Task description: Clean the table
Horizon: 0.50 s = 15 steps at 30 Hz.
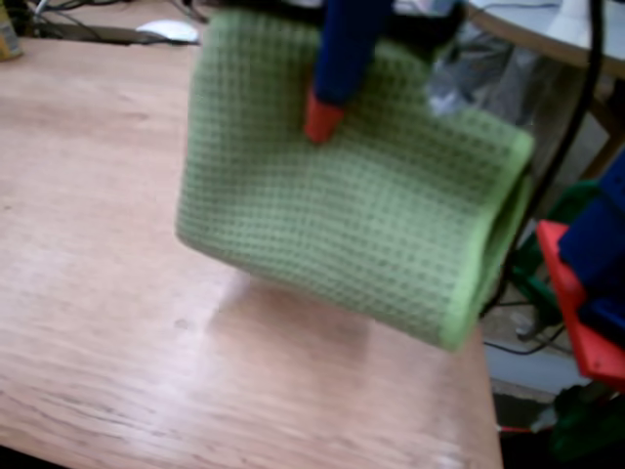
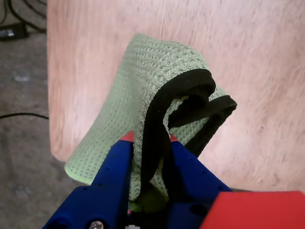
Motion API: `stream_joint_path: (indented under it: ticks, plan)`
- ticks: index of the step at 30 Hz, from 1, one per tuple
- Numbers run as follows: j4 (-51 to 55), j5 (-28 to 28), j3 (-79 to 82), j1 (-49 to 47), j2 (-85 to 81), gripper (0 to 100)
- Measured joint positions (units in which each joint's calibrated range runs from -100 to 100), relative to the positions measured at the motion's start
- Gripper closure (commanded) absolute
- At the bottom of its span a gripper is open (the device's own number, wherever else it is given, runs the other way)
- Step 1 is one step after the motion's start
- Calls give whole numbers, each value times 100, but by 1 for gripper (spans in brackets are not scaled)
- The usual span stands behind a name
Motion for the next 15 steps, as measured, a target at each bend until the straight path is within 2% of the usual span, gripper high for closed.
stream_joint_path:
  ticks: [3,5,7,15]
  plan:
    - [-894,0,1109,-94,-104,99]
    - [-1118,-10,1506,-282,-156,99]
    - [-1184,54,1830,-582,-182,99]
    - [-1193,864,2795,-601,-259,100]
